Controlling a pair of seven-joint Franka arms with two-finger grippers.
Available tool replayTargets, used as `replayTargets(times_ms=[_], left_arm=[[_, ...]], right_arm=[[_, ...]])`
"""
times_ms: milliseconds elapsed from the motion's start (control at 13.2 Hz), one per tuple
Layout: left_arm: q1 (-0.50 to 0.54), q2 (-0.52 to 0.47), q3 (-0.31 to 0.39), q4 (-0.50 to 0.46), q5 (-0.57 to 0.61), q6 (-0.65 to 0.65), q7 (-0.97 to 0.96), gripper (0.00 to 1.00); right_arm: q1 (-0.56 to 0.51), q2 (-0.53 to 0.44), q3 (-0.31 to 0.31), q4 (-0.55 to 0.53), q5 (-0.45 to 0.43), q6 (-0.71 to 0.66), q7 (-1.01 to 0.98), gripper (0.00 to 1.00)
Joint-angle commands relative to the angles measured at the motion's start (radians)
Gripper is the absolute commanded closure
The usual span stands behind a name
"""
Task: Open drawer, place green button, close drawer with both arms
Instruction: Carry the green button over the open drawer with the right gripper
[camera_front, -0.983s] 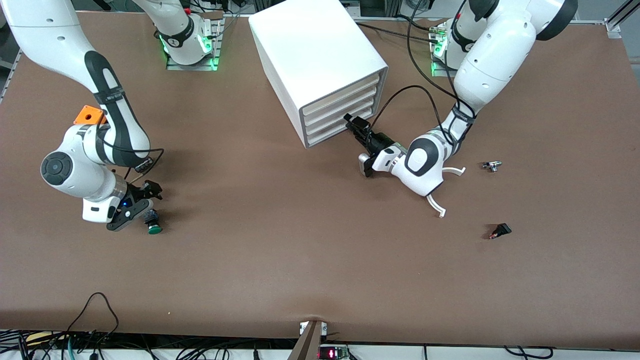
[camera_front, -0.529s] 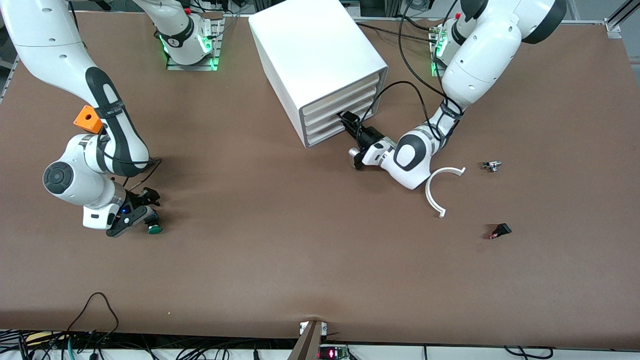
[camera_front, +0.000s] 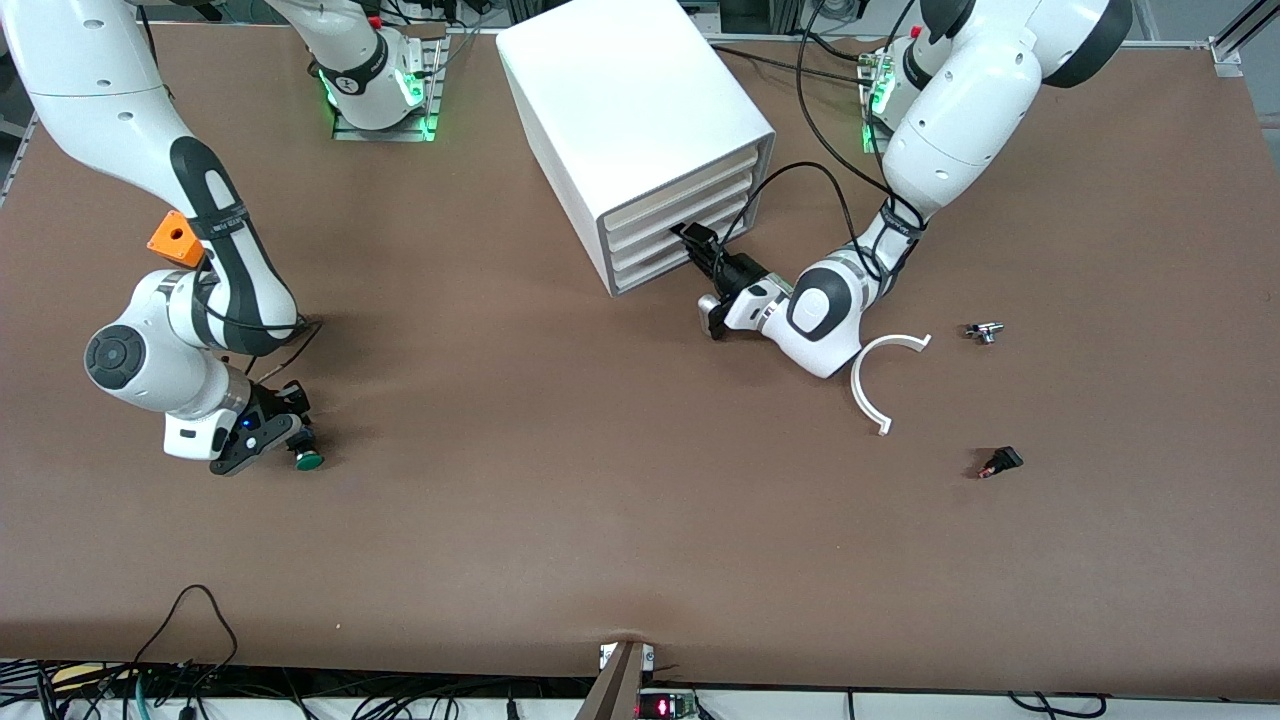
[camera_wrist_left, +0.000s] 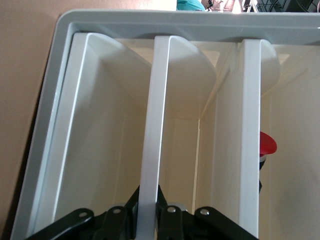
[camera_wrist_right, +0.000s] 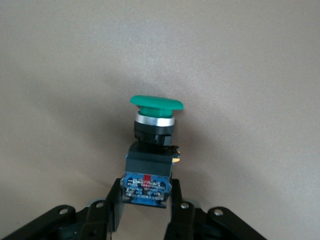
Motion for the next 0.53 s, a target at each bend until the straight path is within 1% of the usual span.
replayTargets(times_ms=[0,227,378,453], left_arm=[[0.004,-0.009,0.014,0.018,-0.025,-0.008,-0.038,0.91],[0.009,-0.009,0.038,0.041,-0.026,-0.007,-0.070,0.91],[0.010,-0.009,0.066,0.051,-0.032,-0.002,-0.070,0.90],[0.021,-0.010,0.069,0.058,-0.032,0.011,-0.070,0.90]], right_arm=[[-0.007,-0.025,0.016,0.020,0.025,-0.059,0.051,1.00],[-0.004,-0.066,0.029,0.092,0.035,-0.208,0.086,1.00],[-0.002,-0.088,0.062,0.144,0.034,-0.306,0.132,1.00],[-0.002,-0.093,0.081,0.178,0.034,-0.357,0.172,1.00]])
